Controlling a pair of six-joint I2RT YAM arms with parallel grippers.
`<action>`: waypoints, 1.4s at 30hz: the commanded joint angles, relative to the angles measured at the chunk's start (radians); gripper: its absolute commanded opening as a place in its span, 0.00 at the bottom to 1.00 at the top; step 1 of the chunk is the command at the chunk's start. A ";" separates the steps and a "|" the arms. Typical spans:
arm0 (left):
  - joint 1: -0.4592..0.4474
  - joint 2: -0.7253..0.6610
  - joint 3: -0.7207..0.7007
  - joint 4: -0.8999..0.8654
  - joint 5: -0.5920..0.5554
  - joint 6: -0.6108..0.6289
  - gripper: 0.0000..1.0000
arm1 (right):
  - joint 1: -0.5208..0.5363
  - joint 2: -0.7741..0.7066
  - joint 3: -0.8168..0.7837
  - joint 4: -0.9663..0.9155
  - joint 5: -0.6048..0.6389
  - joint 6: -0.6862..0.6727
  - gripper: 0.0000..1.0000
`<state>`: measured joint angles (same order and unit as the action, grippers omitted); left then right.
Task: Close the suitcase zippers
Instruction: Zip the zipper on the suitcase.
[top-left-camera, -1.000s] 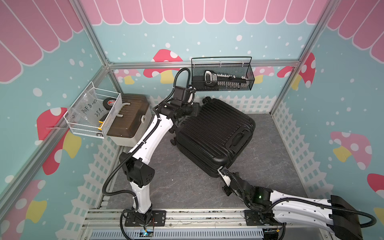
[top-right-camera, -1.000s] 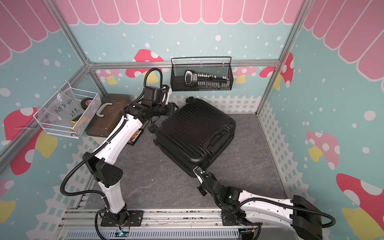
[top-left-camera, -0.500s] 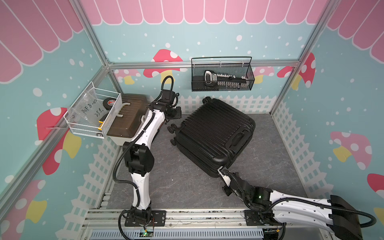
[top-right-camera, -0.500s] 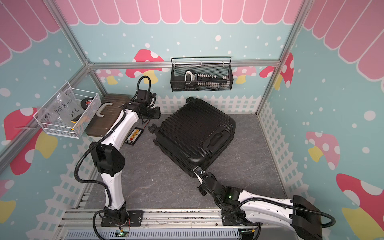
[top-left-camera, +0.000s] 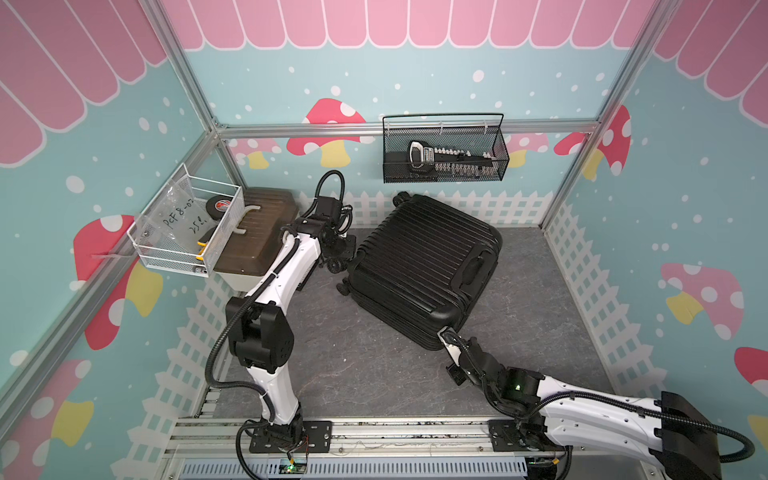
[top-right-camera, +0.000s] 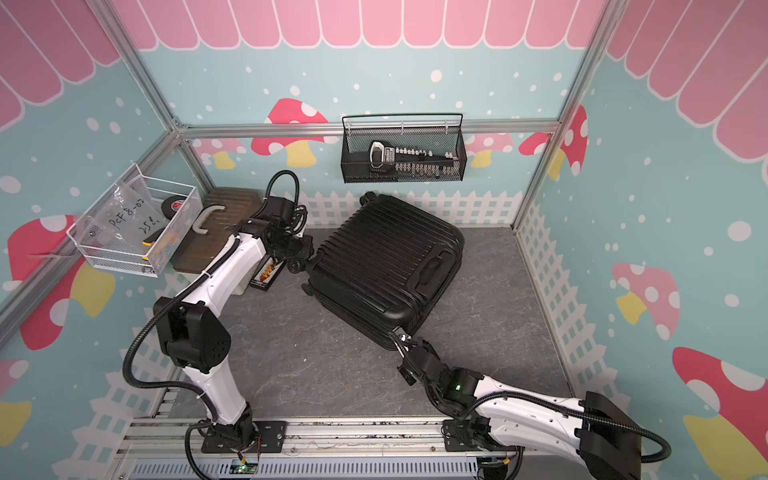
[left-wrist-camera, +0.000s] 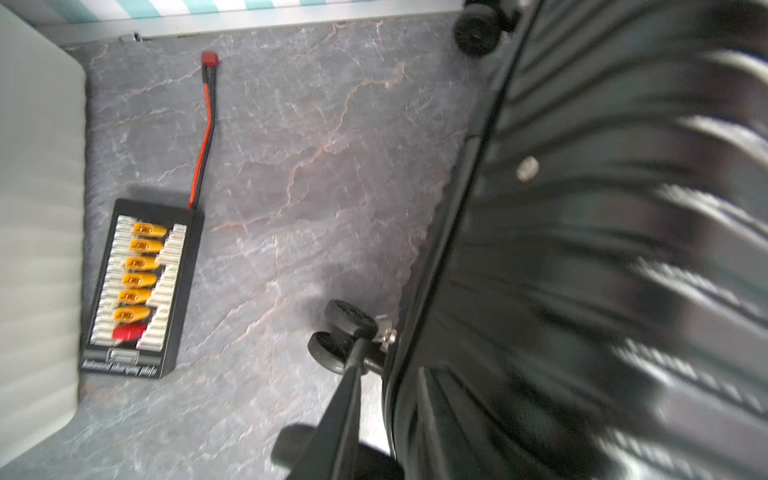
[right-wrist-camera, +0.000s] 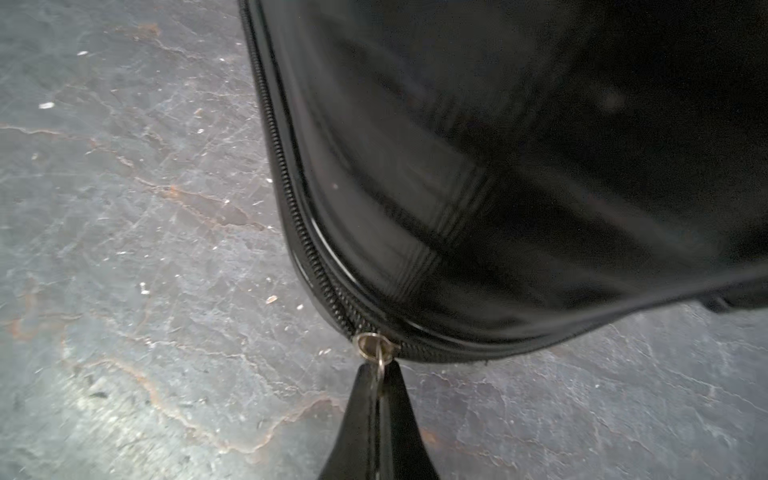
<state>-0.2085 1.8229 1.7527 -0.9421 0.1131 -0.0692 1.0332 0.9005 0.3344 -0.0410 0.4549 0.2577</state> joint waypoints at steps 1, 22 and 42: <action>-0.014 -0.072 -0.111 -0.147 0.136 0.013 0.25 | -0.061 0.005 0.047 0.031 0.011 -0.034 0.00; -0.285 -0.462 -0.543 -0.092 0.217 -0.186 0.28 | -0.194 0.032 0.104 -0.040 0.048 -0.032 0.00; -0.568 -0.623 -0.439 0.003 -0.156 0.403 0.58 | -0.246 0.035 0.080 0.007 -0.095 -0.069 0.00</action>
<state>-0.7574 1.1866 1.3182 -0.9646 -0.0040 0.1265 0.7898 0.9447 0.4088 -0.0887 0.3904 0.1944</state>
